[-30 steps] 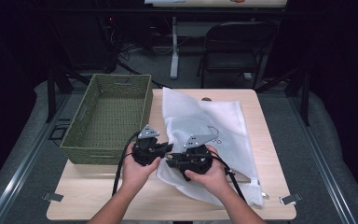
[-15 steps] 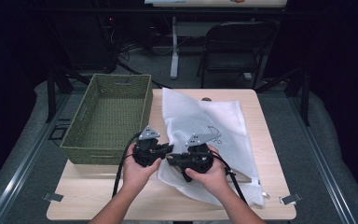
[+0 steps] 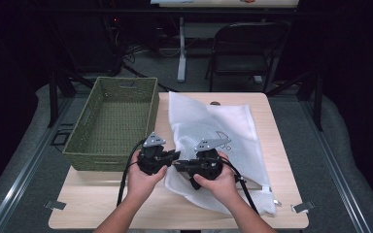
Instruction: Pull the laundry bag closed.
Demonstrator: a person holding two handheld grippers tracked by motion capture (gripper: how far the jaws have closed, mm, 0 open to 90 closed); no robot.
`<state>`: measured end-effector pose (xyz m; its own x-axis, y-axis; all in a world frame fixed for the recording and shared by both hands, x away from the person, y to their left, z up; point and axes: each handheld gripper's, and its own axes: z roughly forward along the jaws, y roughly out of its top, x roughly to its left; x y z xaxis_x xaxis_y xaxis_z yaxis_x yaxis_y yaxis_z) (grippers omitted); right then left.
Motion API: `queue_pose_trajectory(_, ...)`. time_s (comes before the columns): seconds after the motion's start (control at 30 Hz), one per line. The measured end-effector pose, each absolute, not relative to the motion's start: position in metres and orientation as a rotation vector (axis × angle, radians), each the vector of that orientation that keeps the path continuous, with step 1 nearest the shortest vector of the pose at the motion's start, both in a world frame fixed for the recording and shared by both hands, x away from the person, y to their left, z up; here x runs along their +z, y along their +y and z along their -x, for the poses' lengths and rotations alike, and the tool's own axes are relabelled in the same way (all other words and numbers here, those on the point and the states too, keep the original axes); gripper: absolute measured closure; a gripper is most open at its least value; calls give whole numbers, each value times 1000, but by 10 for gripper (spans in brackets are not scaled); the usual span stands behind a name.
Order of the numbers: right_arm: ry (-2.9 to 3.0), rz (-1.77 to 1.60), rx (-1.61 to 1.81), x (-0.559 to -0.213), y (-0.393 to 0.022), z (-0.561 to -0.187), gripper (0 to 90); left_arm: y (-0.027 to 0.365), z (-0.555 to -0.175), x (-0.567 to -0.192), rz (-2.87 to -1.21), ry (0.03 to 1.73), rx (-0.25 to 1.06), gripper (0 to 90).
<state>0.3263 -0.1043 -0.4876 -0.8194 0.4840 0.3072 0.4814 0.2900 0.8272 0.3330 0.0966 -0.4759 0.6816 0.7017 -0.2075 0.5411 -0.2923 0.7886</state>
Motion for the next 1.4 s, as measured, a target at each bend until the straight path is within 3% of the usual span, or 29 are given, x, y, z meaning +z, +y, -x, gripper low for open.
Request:
queue_pose_trajectory(0.4, 2527, -954, 1629, -488, -105, -326, 866, 96, -332, -476, -1969, 970, 220, 852)
queue_pose_trajectory(1.4, 2456, -1025, 1630, -491, -113, -322, 872, 106, -332, -479, -1936, 1001, 193, 853)
